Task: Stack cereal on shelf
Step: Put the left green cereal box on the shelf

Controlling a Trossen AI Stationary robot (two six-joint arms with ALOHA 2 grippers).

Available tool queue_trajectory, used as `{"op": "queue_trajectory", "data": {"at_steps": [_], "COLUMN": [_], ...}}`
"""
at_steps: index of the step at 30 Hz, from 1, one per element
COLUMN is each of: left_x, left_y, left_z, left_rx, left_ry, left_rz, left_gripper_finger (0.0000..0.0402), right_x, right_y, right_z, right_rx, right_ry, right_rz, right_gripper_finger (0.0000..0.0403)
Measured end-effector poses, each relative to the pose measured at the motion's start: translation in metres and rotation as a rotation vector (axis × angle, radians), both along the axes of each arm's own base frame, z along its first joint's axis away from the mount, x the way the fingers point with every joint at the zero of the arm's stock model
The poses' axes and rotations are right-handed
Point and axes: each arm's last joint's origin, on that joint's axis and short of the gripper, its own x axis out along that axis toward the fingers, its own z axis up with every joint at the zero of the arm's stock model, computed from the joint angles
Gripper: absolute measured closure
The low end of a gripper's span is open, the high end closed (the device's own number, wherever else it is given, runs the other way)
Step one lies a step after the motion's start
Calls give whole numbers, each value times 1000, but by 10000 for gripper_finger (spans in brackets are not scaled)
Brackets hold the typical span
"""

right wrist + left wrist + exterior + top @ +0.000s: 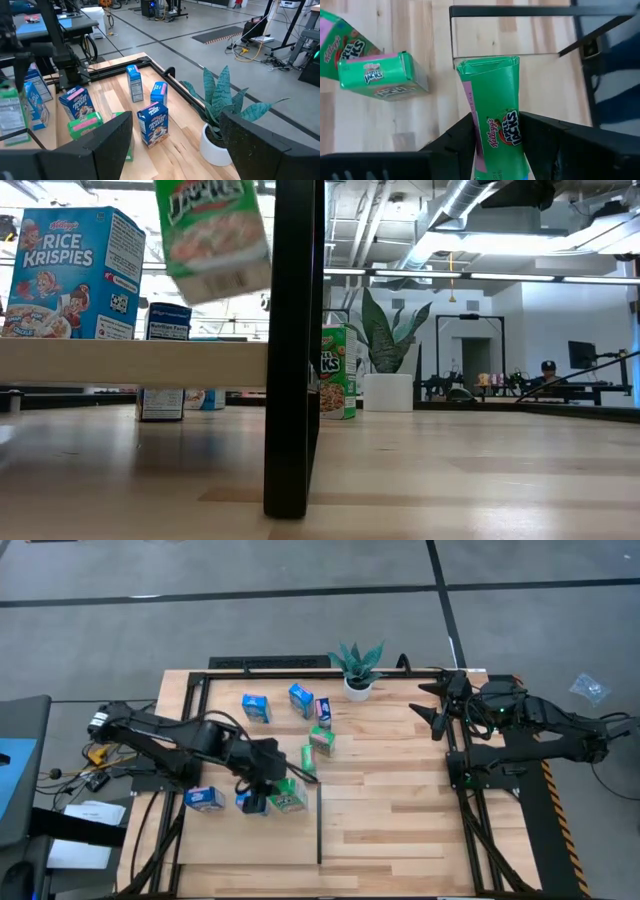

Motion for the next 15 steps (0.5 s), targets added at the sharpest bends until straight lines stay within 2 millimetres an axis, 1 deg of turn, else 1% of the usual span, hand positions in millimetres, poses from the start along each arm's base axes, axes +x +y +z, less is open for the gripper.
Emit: {"op": "queue_trajectory", "data": {"at_steps": [5,10,13,15], "left_x": [21,39,45,46], "left_y": [-5,-10,-10,-8], "left_z": [-8,-12,-10,-9], "left_rx": [72,118,136,164], "left_ry": [90,163,154,146], "left_rz": [-64,-115,-137,-139], "left_gripper_finger": [275,264,259,256], "right_x": [0,0,0,0], "right_y": [0,0,0,0], "right_z": [0,0,0,0], "right_rx": [0,0,0,0], "right_ry": [0,0,0,0], "right_rz": [0,0,0,0], "right_gripper_finger": [81,81,81,81]}}
